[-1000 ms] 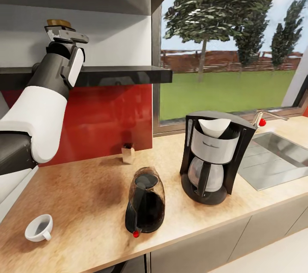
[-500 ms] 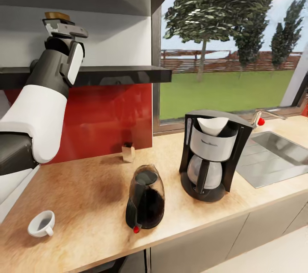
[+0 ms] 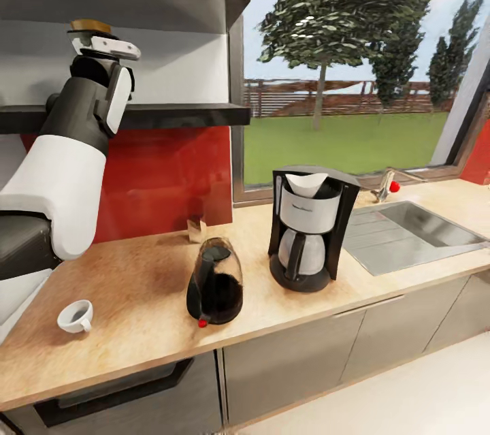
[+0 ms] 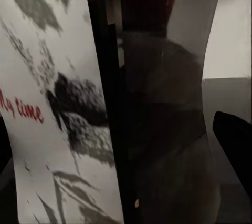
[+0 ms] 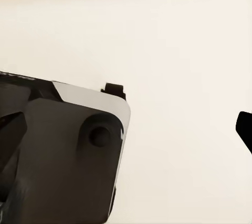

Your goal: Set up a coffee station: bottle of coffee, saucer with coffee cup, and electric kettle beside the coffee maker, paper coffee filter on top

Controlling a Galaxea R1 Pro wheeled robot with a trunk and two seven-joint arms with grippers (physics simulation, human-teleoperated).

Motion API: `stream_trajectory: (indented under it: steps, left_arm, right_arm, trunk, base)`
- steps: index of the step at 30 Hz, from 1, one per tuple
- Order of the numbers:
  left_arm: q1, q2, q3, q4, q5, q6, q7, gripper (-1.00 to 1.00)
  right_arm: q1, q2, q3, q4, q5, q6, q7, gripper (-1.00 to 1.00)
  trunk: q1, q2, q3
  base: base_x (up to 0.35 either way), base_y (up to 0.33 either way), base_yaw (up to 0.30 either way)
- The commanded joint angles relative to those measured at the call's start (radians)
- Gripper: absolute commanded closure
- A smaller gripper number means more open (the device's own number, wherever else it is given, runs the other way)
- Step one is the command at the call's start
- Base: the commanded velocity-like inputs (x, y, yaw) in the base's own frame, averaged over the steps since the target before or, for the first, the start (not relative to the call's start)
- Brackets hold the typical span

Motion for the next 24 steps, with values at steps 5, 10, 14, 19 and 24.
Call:
stream_trajectory:
  steps: [5, 10, 14, 19, 24]
  left_arm:
    - [0.0, -0.001, -0.002, 0.0, -0.005, 0.008, -0.003, 1.0]
    - [0.0, -0.004, -0.001, 0.0, 0.001, 0.008, -0.007, 1.0]
    - [0.001, -0.008, -0.001, 0.0, 0.005, 0.009, -0.012, 1.0]
    - [0.075, -0.075, -0.005, -0.092, 0.007, 0.0, -0.254, 1.0]
    - [0.099, -0.119, -0.025, -0.114, 0.008, 0.002, -0.359, 1.0]
  right_arm:
    - [-0.001, 0.0, 0.003, -0.002, 0.009, 0.004, 0.003, -1.0]
    - [-0.001, 0.001, 0.004, -0.002, 0.009, 0.004, 0.003, -1.0]
    - [-0.001, 0.001, 0.003, -0.002, 0.009, 0.004, 0.002, -1.0]
    - [-0.001, 0.002, 0.004, -0.002, 0.008, 0.004, 0.001, -1.0]
    - [-0.001, 0.002, 0.004, -0.002, 0.007, 0.004, 0.001, -1.0]
  trunk:
    - [0.0, -0.002, -0.002]
    - [0.0, -0.002, -0.002]
    - [0.0, -0.002, -0.002]
    - [0.0, -0.002, -0.002]
    - [0.0, -0.002, -0.002]
  base:
    - [-0.287, -0.201, -0.145]
    - [-0.286, -0.202, -0.253]
    - [-0.277, -0.197, -0.261]
    - [-0.073, -0.053, -0.261]
    - [-0.001, -0.001, -0.261]
